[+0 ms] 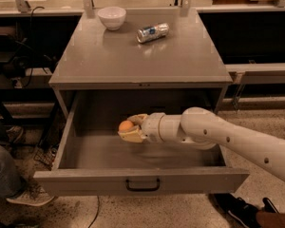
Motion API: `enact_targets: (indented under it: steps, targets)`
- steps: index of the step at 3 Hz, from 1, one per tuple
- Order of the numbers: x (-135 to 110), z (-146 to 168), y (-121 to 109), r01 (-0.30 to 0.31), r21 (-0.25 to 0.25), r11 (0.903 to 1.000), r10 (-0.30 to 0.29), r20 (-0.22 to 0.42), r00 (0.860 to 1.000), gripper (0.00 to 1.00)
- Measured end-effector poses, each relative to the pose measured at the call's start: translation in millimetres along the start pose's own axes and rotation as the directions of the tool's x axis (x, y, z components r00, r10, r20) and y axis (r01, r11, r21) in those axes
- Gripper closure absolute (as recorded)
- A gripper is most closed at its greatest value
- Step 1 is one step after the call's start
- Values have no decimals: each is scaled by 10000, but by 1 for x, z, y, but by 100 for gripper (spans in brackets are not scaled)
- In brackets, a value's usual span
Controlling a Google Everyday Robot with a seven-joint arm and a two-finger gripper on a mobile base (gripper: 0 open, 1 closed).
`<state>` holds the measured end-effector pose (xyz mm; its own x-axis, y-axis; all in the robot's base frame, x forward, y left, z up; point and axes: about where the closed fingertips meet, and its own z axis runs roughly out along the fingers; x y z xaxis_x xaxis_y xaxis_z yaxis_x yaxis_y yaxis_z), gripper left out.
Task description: Place orange into top drawer
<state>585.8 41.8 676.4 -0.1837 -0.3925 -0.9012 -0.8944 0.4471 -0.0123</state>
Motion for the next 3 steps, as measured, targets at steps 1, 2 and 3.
enact_targets:
  steps: [1, 2, 3]
  targets:
    - [14, 12, -7, -296, 530, 9982, 312, -299, 9991, 100]
    - [22, 25, -10, -487, 703, 9963, 522, -483, 9975, 100]
    - [25, 37, -13, -557, 633, 9964, 597, -645, 9961, 82]
